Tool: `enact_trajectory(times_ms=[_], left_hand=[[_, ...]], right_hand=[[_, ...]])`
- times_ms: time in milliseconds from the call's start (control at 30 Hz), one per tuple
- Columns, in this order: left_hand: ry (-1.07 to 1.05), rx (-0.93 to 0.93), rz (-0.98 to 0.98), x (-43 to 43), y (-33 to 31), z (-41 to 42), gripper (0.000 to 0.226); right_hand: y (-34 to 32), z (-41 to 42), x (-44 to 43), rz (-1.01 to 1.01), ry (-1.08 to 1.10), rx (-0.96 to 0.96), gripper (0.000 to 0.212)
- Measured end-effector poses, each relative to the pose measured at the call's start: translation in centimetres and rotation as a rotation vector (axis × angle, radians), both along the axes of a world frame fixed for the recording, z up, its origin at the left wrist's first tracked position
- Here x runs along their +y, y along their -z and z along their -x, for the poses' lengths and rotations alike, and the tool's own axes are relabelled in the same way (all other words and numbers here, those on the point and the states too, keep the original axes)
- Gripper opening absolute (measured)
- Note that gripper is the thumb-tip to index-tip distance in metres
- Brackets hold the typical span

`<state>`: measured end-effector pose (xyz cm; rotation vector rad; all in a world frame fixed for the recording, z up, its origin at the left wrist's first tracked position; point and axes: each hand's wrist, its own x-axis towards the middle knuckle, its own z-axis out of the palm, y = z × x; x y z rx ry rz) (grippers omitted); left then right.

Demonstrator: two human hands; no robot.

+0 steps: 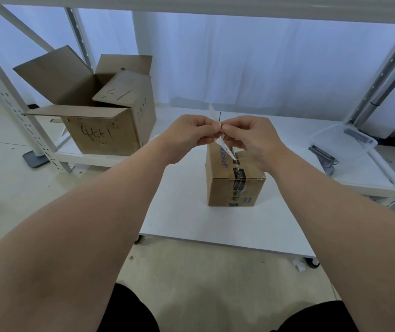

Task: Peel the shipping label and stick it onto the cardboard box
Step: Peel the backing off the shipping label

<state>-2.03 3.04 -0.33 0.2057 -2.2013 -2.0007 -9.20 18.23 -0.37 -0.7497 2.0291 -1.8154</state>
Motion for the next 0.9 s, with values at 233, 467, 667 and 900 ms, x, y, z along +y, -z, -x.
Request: enact_trajectory(times_ms=[233, 467, 667, 900], left_hand=[[-0.018, 0.0, 0.043, 0.1, 0.1, 0.0, 0.011], [-0.048, 0.007, 0.091, 0.4, -0.3, -0.1, 0.011], [-0.099, 0.029, 0.227, 0.6, -0.8, -0.1, 0.01], [-0.165, 0.095, 0.079, 1.5, -1.6, 0.2, 0.009]], right_hand=[[-0.3, -0.5, -0.3, -0.034, 0.031, 0.086, 0.011], [-0.3, -0.5, -0.4, -0.033, 0.053, 0.078, 0.018], [-0.7, -0.7, -0.4, 0.012, 0.052, 0.023, 0.012], [-1.0, -0.8, -0.6, 0.061, 0.091, 0.038, 0.011]])
